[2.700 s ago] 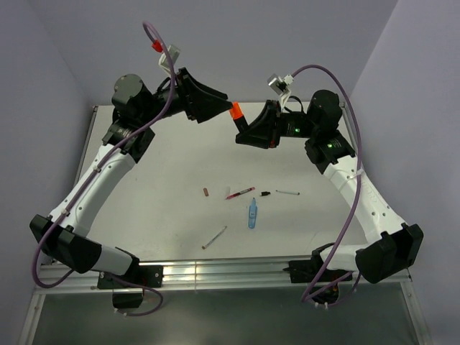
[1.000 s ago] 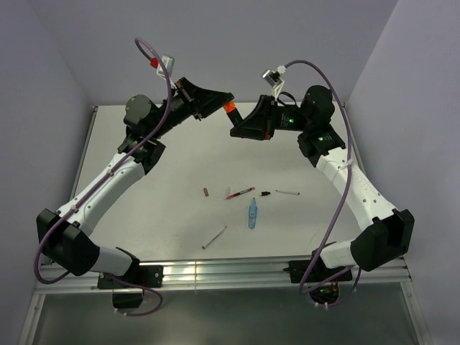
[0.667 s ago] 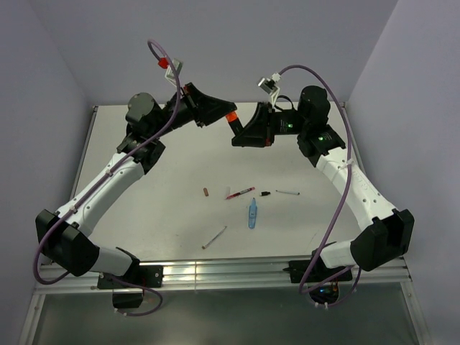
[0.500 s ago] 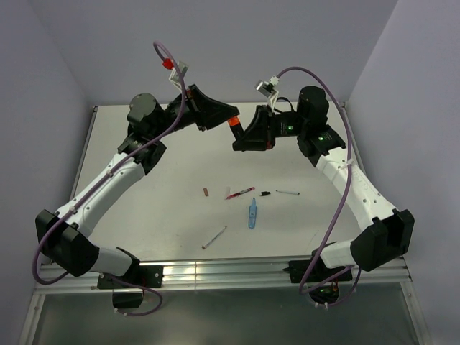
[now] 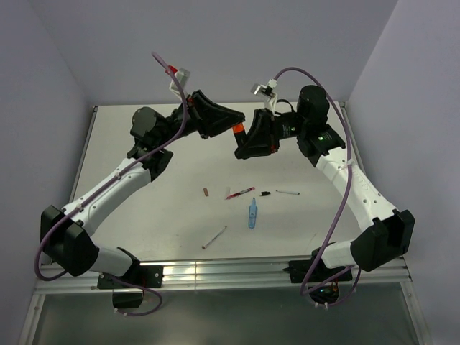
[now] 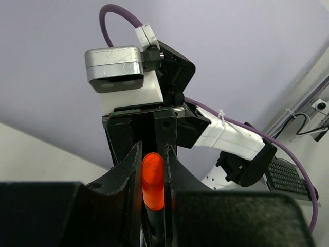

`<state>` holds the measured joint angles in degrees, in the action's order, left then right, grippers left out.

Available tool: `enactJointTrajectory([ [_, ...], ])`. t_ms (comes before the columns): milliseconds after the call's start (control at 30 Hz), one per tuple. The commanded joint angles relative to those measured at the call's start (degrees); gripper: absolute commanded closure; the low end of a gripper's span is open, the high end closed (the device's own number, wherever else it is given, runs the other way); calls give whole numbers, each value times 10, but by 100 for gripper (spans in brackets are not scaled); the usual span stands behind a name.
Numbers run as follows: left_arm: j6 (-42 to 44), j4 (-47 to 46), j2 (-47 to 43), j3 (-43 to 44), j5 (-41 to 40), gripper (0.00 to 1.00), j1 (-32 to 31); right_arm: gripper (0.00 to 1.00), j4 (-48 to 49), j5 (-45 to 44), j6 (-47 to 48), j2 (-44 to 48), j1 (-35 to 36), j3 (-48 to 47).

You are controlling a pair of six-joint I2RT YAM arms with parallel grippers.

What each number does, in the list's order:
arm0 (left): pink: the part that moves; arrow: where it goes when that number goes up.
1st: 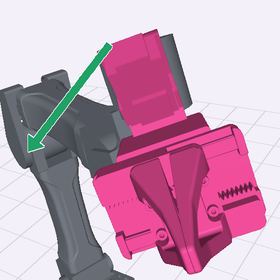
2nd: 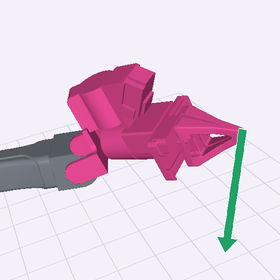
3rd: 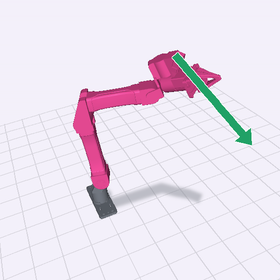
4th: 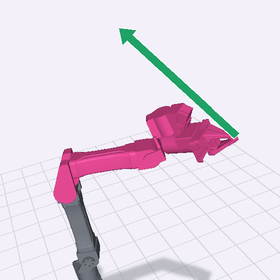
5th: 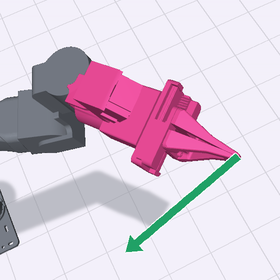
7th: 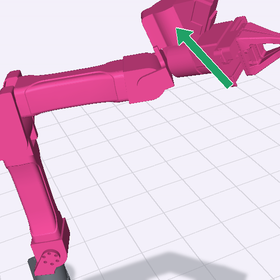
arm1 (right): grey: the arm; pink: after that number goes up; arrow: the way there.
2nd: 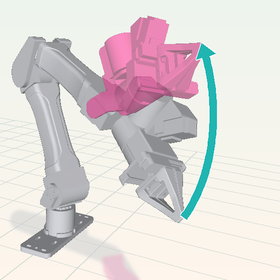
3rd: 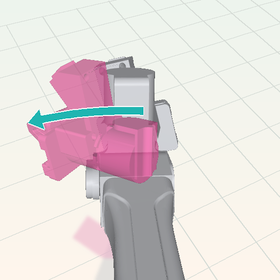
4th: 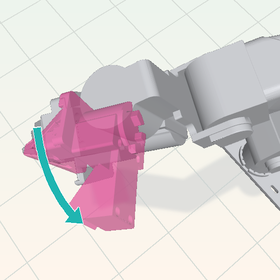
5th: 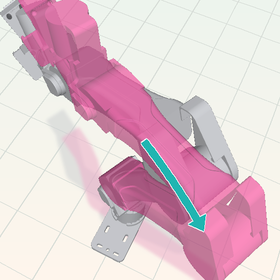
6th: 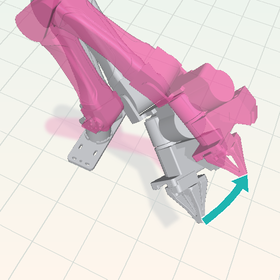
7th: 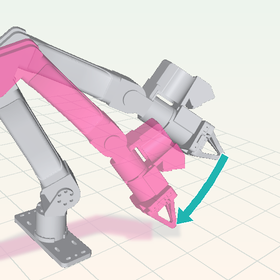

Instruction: Insert the pens into the pen caps

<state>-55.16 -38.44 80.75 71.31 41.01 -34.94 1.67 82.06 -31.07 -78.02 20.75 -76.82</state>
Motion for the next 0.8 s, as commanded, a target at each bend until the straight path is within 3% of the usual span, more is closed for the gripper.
enactJointTrajectory([
  [0, 14, 153, 31, -40, 259, 100, -92, 100, 146, -122, -25, 6, 0, -76],
  [167, 120, 325, 6, -15, 173, 100, -93, 100, 142, -164, -30, 10, -1, -72],
  [233, 151, 403, -2, -2, 85, 100, -94, 100, 132, -199, -34, 11, -4, -76],
  [433, 123, 442, -33, 6, -44, 100, -93, 100, 103, -255, -45, 8, -14, -105],
  [533, 95, 417, -42, -2, -45, 100, -94, 100, 104, -247, -54, 5, -15, -110],
  [667, 83, 350, -38, -27, 60, 100, -93, 100, 104, -224, -38, 5, -14, -110],
  [767, 76, 325, -34, -41, 95, 100, -93, 100, 103, -208, -23, 8, -14, -101],
])
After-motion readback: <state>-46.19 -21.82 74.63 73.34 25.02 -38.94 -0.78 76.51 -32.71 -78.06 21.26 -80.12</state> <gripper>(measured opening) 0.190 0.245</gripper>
